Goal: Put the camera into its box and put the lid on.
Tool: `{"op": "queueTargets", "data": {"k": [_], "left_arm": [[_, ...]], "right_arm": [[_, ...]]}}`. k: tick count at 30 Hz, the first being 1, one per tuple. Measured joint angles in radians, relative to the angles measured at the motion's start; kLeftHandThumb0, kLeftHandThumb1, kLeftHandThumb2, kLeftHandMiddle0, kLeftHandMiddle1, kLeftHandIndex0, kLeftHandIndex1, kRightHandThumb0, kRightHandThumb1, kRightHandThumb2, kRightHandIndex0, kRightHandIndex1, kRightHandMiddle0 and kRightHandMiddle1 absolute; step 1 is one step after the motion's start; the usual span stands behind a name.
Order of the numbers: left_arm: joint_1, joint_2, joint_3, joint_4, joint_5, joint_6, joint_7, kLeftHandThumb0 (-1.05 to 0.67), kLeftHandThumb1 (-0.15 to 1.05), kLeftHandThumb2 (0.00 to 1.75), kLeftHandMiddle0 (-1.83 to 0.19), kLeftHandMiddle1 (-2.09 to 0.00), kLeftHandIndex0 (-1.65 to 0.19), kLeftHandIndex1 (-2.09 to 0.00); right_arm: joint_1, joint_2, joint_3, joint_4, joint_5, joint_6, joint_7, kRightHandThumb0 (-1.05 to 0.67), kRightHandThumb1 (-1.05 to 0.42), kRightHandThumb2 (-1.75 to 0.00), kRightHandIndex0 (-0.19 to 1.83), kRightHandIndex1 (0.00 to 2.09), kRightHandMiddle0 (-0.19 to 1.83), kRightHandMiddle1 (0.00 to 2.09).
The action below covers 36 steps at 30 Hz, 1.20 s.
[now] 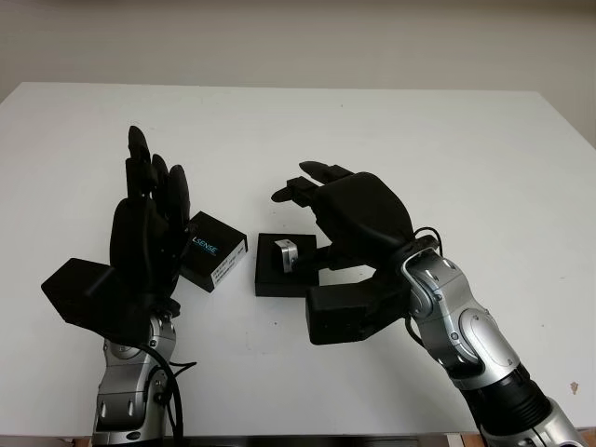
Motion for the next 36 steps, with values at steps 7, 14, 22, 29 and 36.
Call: {"op": "queueTargets", "data": {"k": [7,14,22,29,36], "left_arm": [[0.001,0.000,0.000,0.000,0.001,0.000,0.001,-0.70,1.05,0.50,0.19,0.00,0.19,0.00],[0.001,0.000,0.000,0.000,0.000,0.000,0.001,-0.69,1.05,0.51,0.19,0.00,0.19,0.00],[0.008,0.000,0.000,0.000,0.001,0.000,0.003,-0.70,1.05,0.50,0.19,0.00,0.19,0.00],[0.008,0.000,0.000,0.000,-0.001,0.000,0.002,-0.69,1.05,0.51,0.19,0.00,0.19,0.00],[0.010,-0.001,0.000,0.000,0.001,-0.001,0.005,-0.69,1.05,0.52,0.19,0.00,0.19,0.00]], "right_arm": [[-0.005,-0.003,0.005,0.024,0.012,-0.032,0.018,-0.72,-0.87,-0.06,0.29,0.07,0.37,0.57],[-0.005,-0.009,0.022,0.046,0.013,-0.051,0.016,-0.71,-0.88,-0.06,0.32,0.08,0.41,0.63],[-0.006,-0.011,0.037,0.081,0.011,-0.067,-0.026,-0.69,-0.89,-0.06,0.36,0.09,0.41,0.76],[-0.005,-0.014,0.049,0.099,0.002,-0.080,-0.065,-0.60,-0.92,-0.06,0.42,0.11,0.43,1.09],[-0.005,-0.014,0.059,0.106,-0.001,-0.082,-0.094,-0.53,-0.93,-0.06,0.48,0.13,0.42,1.36]]}}
